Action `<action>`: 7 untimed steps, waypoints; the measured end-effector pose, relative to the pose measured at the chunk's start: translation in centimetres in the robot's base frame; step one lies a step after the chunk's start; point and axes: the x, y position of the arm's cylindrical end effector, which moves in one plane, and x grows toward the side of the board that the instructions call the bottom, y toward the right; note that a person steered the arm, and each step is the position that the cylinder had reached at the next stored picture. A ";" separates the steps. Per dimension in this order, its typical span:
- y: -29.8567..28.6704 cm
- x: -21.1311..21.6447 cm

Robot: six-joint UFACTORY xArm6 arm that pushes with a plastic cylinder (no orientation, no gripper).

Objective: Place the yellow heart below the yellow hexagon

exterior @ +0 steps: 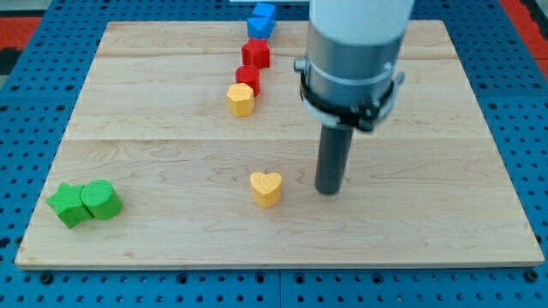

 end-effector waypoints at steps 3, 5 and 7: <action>-11.0 -3.0; -11.2 -3.1; -10.0 -2.7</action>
